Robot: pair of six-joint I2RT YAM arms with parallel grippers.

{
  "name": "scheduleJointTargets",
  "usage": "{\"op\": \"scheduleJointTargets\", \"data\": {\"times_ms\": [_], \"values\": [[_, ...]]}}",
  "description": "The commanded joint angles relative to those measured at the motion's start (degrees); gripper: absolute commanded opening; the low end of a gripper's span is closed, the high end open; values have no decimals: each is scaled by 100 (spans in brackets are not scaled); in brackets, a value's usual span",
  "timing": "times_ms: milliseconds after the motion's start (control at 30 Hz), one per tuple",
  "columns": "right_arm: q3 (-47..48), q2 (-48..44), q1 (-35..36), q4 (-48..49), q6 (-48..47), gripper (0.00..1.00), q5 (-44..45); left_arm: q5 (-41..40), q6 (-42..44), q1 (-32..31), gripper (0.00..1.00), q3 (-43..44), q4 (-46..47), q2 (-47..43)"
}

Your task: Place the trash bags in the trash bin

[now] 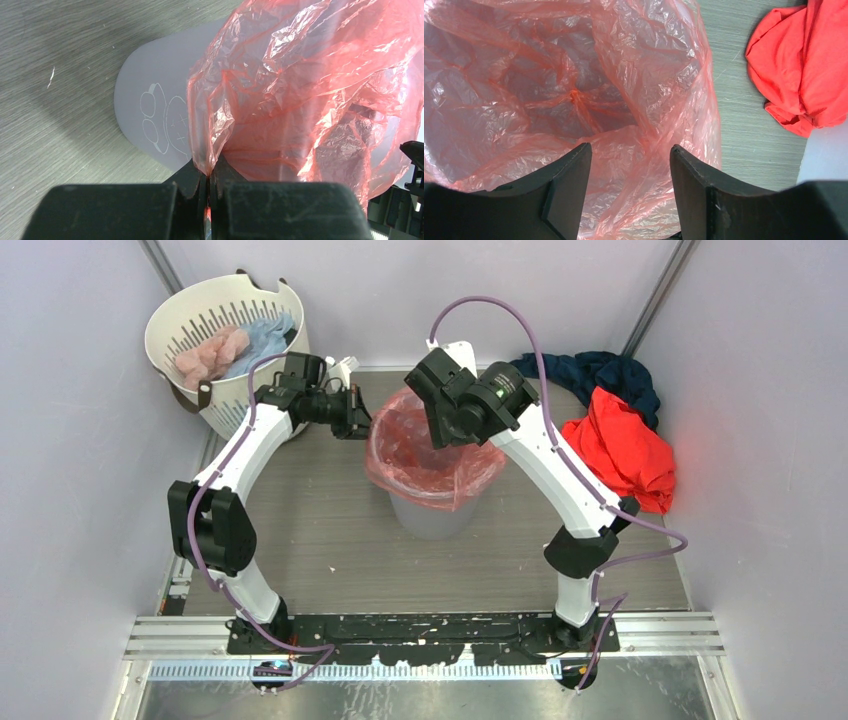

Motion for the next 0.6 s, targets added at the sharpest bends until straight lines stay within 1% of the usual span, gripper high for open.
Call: {"op": "scheduleJointTargets", "data": {"times_ms": [0, 300, 500, 567], "values": [[133, -102, 32, -834, 115, 65, 326, 260, 27, -41, 2, 52, 253, -237], [-389, -241, 34, -843, 150, 63, 523, 252, 16, -41, 1, 15, 270, -206], [-510, -368, 22, -838, 159, 54, 635, 236, 16, -41, 1, 41, 253, -200], [-666, -429, 15, -843, 159, 53, 667, 234, 16, -41, 1, 33, 253, -197]]}}
